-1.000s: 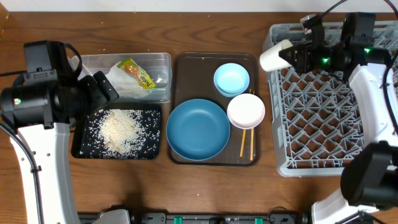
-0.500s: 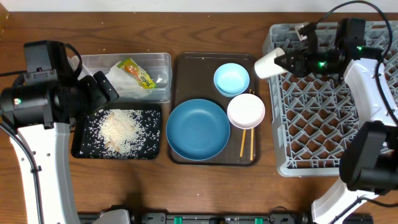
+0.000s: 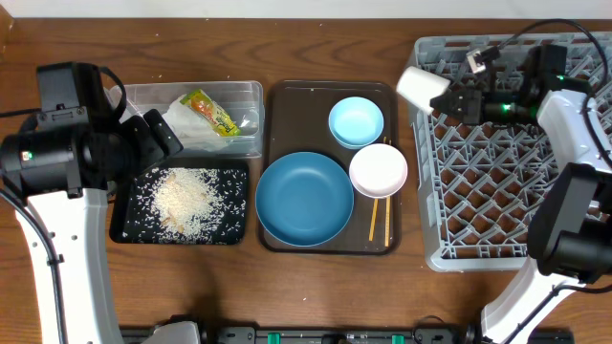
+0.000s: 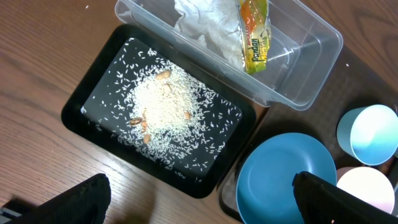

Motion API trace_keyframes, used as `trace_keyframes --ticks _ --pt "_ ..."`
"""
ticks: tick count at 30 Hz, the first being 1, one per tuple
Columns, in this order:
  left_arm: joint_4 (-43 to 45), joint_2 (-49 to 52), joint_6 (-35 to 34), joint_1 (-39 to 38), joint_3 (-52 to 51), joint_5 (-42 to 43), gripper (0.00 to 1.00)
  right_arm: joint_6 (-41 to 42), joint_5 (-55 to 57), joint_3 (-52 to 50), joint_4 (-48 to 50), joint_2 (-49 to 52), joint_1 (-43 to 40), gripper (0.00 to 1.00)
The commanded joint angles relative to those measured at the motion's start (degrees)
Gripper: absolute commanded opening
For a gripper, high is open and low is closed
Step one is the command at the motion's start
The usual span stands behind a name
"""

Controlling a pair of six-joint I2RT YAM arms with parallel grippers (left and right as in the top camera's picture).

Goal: Sort waste into correct bins and load items into the dishwasher rack
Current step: 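Lower the white cup into the rack and open the right gripper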

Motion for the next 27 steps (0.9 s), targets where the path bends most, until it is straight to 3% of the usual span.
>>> trace_keyframes --ticks 1,23,27 --pt "-0.15 0.07 0.33 0.31 0.07 -0.92 0.96 -1.9 3.45 0.04 -2.29 1.57 -2.34 0.01" --pt "-0.15 0.07 0.33 0.31 0.07 -0.92 0.96 -4.2 21.44 0.04 -8.04 1.53 -6.12 0.01" --pt "-0.15 0.07 0.33 0.31 0.07 -0.92 0.96 -0.15 21.66 0.63 -8.13 1.46 -6.99 0.08"
